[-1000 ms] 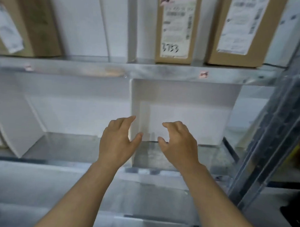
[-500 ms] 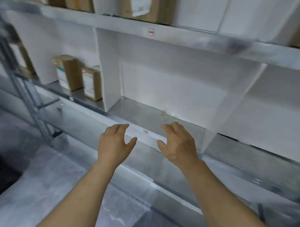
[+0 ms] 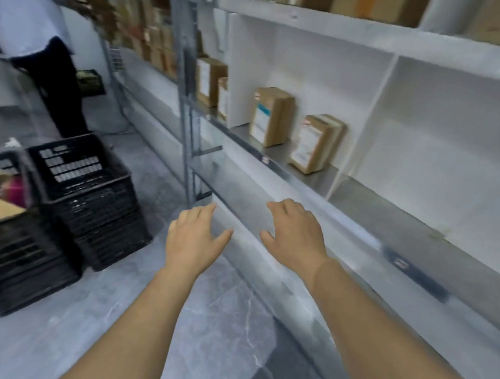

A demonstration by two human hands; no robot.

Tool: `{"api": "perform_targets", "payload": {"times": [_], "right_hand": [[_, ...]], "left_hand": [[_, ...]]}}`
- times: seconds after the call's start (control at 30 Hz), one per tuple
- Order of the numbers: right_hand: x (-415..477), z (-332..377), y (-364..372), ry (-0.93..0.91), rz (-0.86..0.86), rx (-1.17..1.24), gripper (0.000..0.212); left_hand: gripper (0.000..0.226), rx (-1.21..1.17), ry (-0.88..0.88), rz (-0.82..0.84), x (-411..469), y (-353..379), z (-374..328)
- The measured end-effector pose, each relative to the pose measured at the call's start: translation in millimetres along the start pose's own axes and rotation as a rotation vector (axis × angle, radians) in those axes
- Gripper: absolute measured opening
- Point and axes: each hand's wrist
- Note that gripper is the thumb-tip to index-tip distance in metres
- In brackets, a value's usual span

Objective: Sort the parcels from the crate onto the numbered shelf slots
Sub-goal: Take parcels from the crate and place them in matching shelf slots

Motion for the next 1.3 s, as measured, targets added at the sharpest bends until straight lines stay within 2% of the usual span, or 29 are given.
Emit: {"api": "perform_targets", "payload": {"times": [0.33,0.63,1.0,1.3], "right_hand": [[85.3,142.8,66.8,-0.298,0.099,0.101,0.052],[173.9,259.7,134.0,-0.532,0.14,0.215,0.049],[313.9,391.1,211.0,-0.706,0.204,0.335,0.048],[353.7,496.2,249.6,-0.85,0.294,0.37,0.049]], "left_hand": [[0.068,0.129,-0.303,-0.074,20.8,-40.8,138.1],[0.068,0.268,-0.476,-0.121,68.4,-62.2,249.6],[0.068,0.393,-0.624,-0.112,180.5,-80.1,374.0],[0.063,0.424,-0.811,-0.176,188.9,-109.7,464.9]]}}
Point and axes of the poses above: each hand's wrist, its own x-axis towards the middle knuckle, its own y-axis out of the palm, z = x × y, and after that the axes turned 12 degrees about -z, right-handed
